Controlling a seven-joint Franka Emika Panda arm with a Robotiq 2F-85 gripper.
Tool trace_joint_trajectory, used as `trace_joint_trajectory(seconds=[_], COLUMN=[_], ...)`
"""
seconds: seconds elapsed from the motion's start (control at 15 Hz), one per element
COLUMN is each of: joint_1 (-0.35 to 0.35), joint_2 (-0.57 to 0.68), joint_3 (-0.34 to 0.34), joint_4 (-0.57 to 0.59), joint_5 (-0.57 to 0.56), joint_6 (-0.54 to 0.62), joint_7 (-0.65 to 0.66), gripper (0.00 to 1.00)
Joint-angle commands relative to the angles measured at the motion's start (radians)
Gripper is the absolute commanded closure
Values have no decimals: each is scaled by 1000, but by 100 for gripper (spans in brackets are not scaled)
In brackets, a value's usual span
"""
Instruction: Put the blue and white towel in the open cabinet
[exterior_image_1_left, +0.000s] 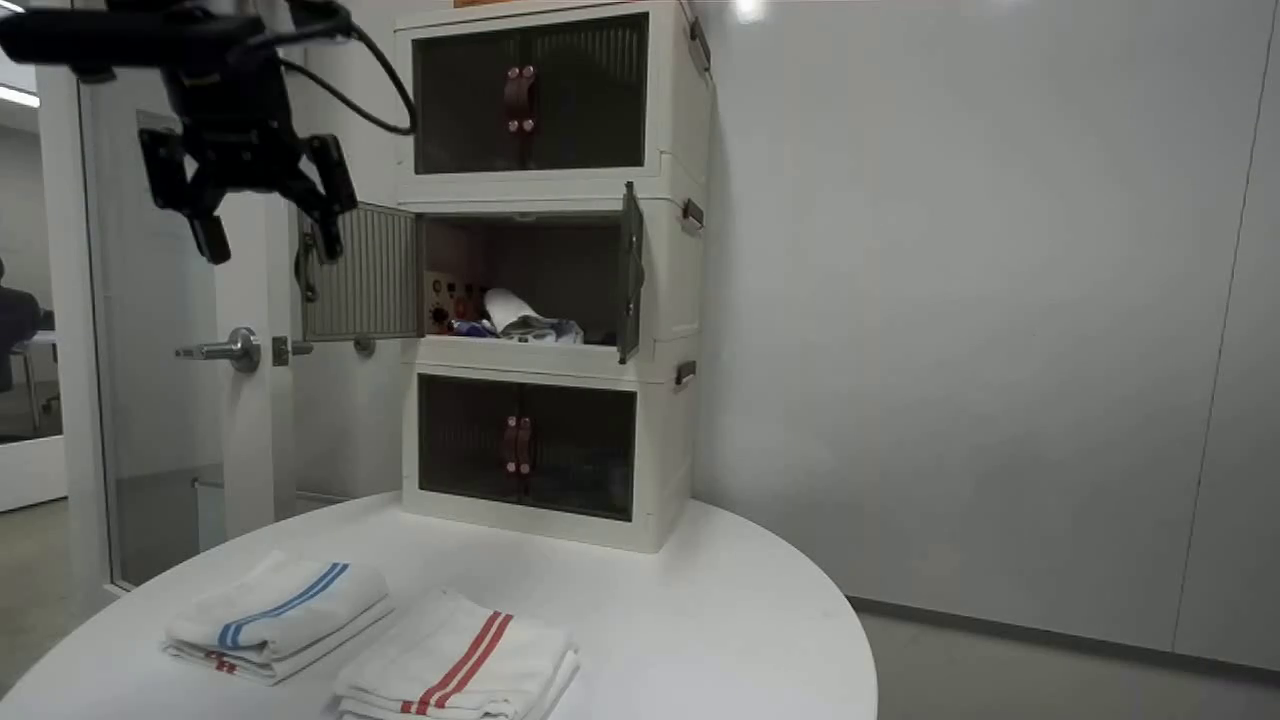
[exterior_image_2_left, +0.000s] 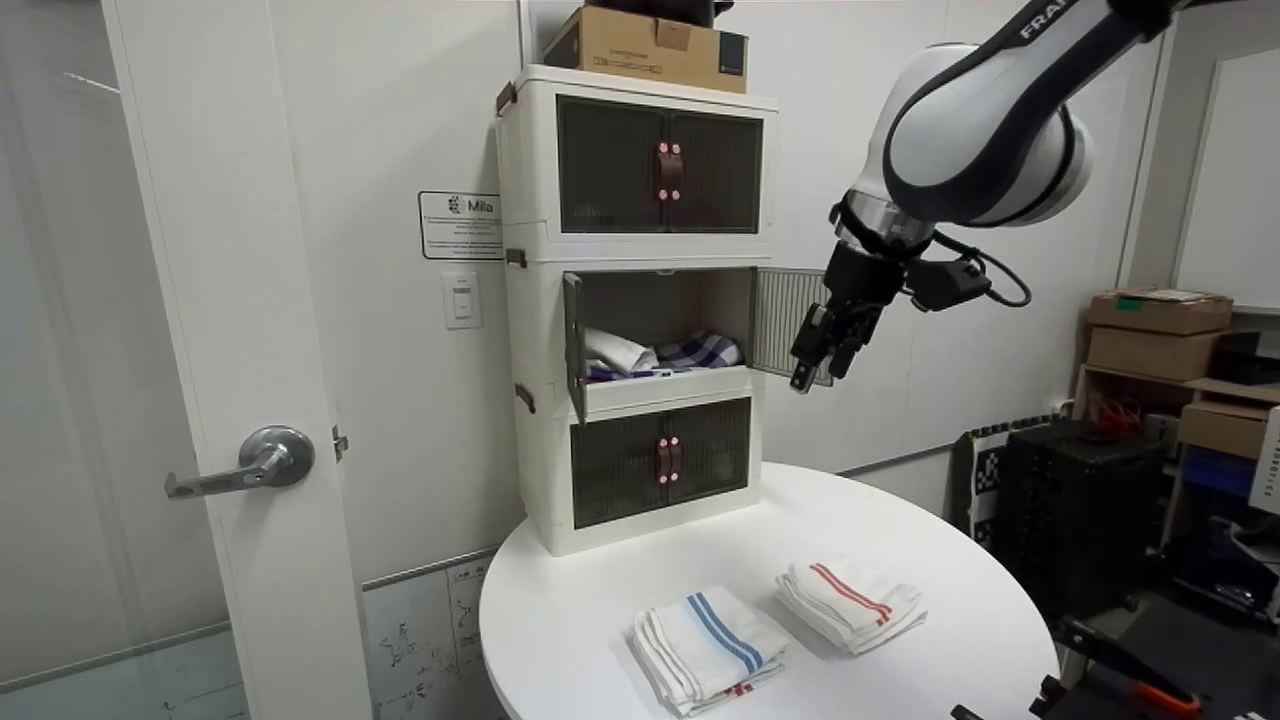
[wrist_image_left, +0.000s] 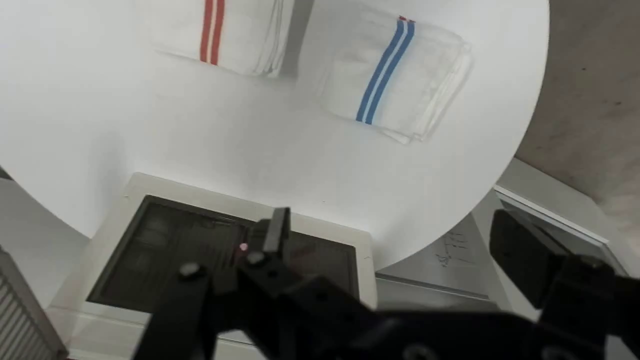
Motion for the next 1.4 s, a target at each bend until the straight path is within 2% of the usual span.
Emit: trace_joint_trajectory(seconds=[0.0, 0.13, 0.2, 0.4, 0.6, 0.67, 0.8, 1.0, 1.13, 1.33], joint_1=[197, 244, 236, 176, 105, 81, 54, 45, 66, 40], joint_2=[124, 167, 201, 305, 386, 317, 362, 380, 439, 565], joint_3=[-217, -275, -273, -216, -127, -117, -79, -68, -51, 26], joint_4=[38, 70, 90, 144, 174, 130, 150, 162, 202, 270], joint_5=[234, 401, 446, 543, 547, 545, 540, 538, 655, 784], joint_6=[66, 2, -27, -69, -25, -44, -33, -32, -84, -102], joint_7=[-270, -386, -391, -342, -256, -314, -278, -268, -335, -365], gripper=[0, 0, 0, 0, 0, 0, 0, 0, 0, 0])
